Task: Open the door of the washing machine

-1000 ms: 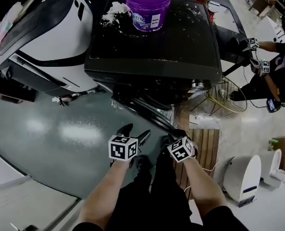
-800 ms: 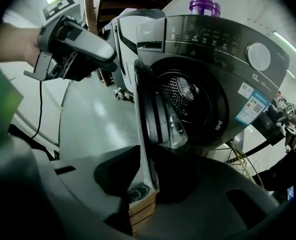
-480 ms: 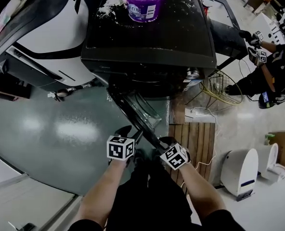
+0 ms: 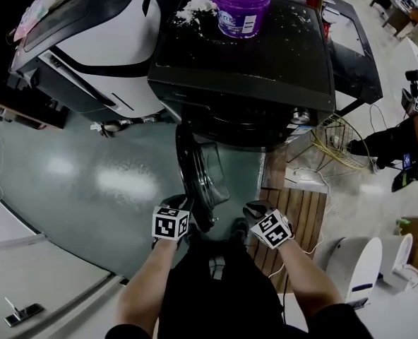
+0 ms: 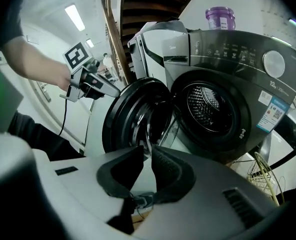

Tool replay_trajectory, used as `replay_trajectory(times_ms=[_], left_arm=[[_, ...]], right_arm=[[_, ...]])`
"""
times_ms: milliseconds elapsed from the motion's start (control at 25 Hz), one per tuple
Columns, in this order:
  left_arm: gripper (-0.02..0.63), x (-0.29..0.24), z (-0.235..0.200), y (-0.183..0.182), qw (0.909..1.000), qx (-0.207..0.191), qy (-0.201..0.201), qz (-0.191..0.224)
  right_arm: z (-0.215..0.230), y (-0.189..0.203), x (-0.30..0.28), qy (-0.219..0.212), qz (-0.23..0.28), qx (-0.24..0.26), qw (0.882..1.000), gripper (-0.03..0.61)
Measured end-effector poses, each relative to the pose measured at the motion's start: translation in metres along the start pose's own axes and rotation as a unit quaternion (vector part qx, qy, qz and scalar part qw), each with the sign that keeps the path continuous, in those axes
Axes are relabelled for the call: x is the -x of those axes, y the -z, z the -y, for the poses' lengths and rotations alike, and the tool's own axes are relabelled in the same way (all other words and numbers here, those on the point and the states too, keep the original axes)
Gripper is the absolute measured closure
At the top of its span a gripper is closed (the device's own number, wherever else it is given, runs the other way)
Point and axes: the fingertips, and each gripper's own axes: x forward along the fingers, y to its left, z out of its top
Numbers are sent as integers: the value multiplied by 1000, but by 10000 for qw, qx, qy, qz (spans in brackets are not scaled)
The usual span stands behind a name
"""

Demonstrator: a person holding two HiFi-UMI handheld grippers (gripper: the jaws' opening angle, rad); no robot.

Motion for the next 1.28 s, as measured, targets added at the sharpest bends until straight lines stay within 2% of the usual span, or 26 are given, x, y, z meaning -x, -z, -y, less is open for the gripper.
replay_trajectory(times_ms=[120,280,400,640,760,1040,1280], left_arm=[[520,13,-22,11,9999,40,18,-107],[529,30,-54,19,9999,99,46,-1],[540,42,-79,25,10000,28,66,59],[545,57,-127,26,9997,-237,51,50],[545,62,-151,23,9995,-329,26,23],[549,76,-200,15,9996,-241,-110,-21],[549,103,-214,-14,9982,-287,-121,509]], right_arm=[[-18,-15,-5,-57,79,-150,9998,518],[-47,-47,-18,-36,178,-209,9996,520],[-71,-72,-29,8,309,-383,9988,522],[-111,-101,-45,44,351,-363,9987,522],[-118,-111,-47,136,369,-400,9984,522],[-121,-139,-33,360,463,-513,9970,523],[-120,-161,-23,529,685,-709,9937,525]])
